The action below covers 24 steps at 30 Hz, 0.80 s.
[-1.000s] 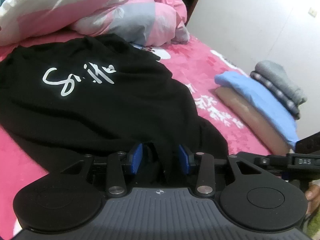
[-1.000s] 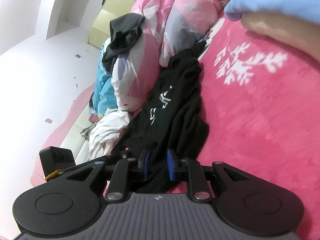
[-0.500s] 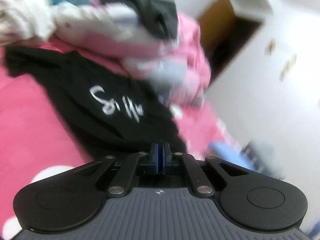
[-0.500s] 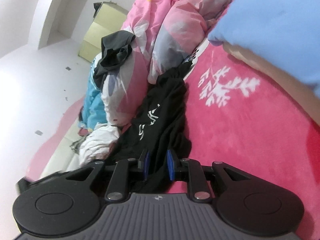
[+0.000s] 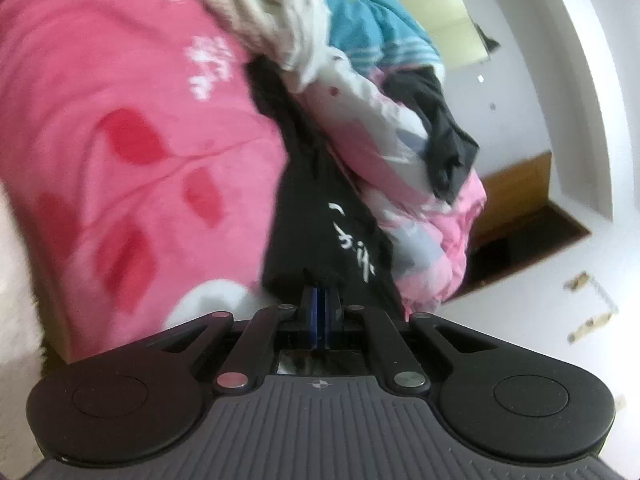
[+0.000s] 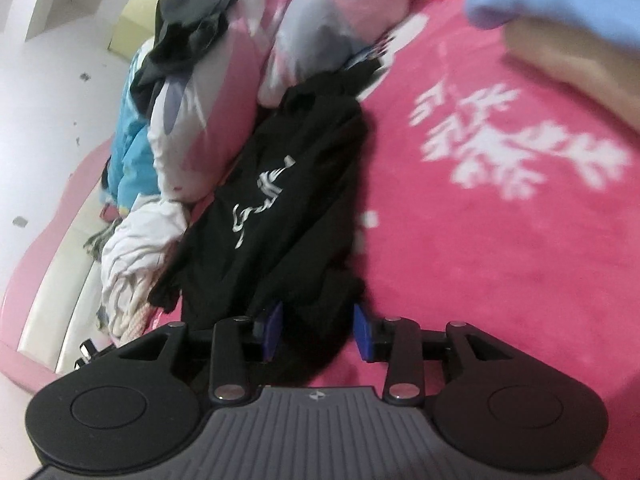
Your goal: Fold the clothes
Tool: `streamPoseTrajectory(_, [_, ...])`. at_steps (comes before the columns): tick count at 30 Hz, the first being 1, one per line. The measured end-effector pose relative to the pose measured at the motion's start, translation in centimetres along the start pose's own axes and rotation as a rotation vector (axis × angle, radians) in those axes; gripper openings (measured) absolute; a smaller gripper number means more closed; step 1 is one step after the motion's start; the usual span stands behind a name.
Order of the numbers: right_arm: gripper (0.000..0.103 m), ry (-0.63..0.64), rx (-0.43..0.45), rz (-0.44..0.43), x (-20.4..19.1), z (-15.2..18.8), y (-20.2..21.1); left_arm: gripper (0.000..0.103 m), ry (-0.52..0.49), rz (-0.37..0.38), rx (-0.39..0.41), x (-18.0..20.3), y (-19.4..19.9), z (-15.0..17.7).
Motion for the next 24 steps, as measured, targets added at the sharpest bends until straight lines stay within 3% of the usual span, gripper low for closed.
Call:
streamPoseTrajectory(1, [0.03, 0.011, -0.012, 0.004, -0.1, -0.3, -0.6, 0.0, 0.002, -0.007, 0.014, -0.3, 0.2, 0.0])
streamPoseTrajectory(2, [0.011, 0.025, -0.022, 0.015, 0.5, -0.9, -1.4, 0.0, -0.003, -0.016, 0.029, -0.5, 0.3, -0.1])
streamPoseTrajectory(3, [0.005, 0.042, -0.022, 0.035, 2.6, -2.3, -1.2, 0.0, -0.004, -0.024, 0.042, -0.7, 0.6, -0.2])
streamPoseTrajectory(5, [0.004, 0.071, 0.008, 0.053, 7.8, -5.8, 4.3, 0.0, 0.001, -0.019, 0.069, -1.1, 1.4, -0.6])
streamPoseTrajectory(8, [0.003, 0.126, 0.111, 0.004, 9.0, -8.2, 7.8, 0.0, -0.017, 0.005, 0.093, -1.1, 2.6, -1.1])
streamPoseTrajectory(10, [0.003, 0.167, 0.151, -0.015, 8.8, -8.4, 10.0, 0.0, -0.04, 0.016, 0.079, -1.1, 2.9, -0.8])
streamPoseTrajectory(13, [0.004, 0.222, 0.164, 0.059, 10.8, -7.5, 12.7, 0.0, -0.051, 0.031, 0.044, -1.5, 2.9, 0.1])
streamPoseTrajectory(14, [0.004, 0.234, 0.16, 0.106, 12.1, -7.1, 13.3, 0.0, -0.052, 0.036, 0.029, -1.7, 2.8, 0.3])
streamPoseTrajectory(18, [0.01, 0.258, 0.114, 0.381, 14.5, -5.9, 7.6, 0.0, -0.076, 0.037, -0.036, -2.1, 2.0, 1.1])
streamPoseTrajectory(21, [0.013, 0.312, 0.174, 0.389, 16.3, -5.2, 11.2, 0.003, -0.201, 0.024, -0.058, -1.3, 1.5, 1.6])
streamPoseTrajectory(24, [0.017, 0.477, 0.249, 0.325, 12.1, -3.5, 11.7, 0.02, -0.359, 0.016, -0.08, 0.0, 1.0, 2.4])
Point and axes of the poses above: each gripper's, at about its wrist camera, not at the fingertips, and y roughly against the way its jaws point, x to its right, z to its underside, the point moved 7 cm from there along -y, roughly the way its jaws point, and after that the axes turned 2 degrees about x, right-handed, at the moved point
